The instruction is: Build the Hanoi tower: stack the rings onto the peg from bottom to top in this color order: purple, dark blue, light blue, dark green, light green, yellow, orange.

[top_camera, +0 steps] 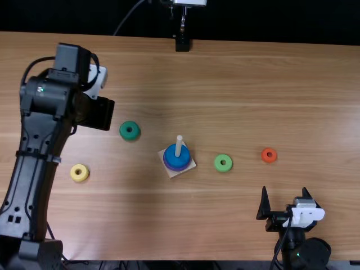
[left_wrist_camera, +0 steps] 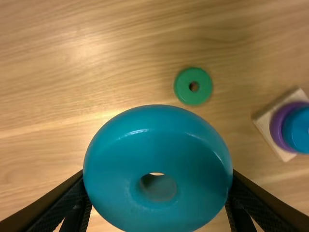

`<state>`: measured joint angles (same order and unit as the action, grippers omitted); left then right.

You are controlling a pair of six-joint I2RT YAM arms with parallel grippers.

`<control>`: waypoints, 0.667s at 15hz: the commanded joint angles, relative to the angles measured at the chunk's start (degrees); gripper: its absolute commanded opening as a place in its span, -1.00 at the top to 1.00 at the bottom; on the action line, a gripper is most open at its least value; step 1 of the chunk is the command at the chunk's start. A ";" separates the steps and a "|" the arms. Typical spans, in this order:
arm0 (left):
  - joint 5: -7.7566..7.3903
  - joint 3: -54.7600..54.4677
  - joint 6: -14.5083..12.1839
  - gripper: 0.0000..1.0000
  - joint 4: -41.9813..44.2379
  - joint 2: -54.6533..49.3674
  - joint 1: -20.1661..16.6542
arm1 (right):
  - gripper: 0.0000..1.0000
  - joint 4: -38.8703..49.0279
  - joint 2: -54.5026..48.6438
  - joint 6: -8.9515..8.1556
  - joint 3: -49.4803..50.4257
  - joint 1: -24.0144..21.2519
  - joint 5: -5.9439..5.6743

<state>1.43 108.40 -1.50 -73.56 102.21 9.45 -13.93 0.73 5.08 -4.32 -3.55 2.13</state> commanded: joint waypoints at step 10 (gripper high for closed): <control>3.53 2.08 0.23 0.87 -8.81 -1.40 13.75 | -1.00 -4.48 -0.73 0.09 3.44 -0.67 0.72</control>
<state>4.64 108.29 -1.50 -82.21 101.03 22.83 -13.91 0.73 5.06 -4.32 -3.55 2.13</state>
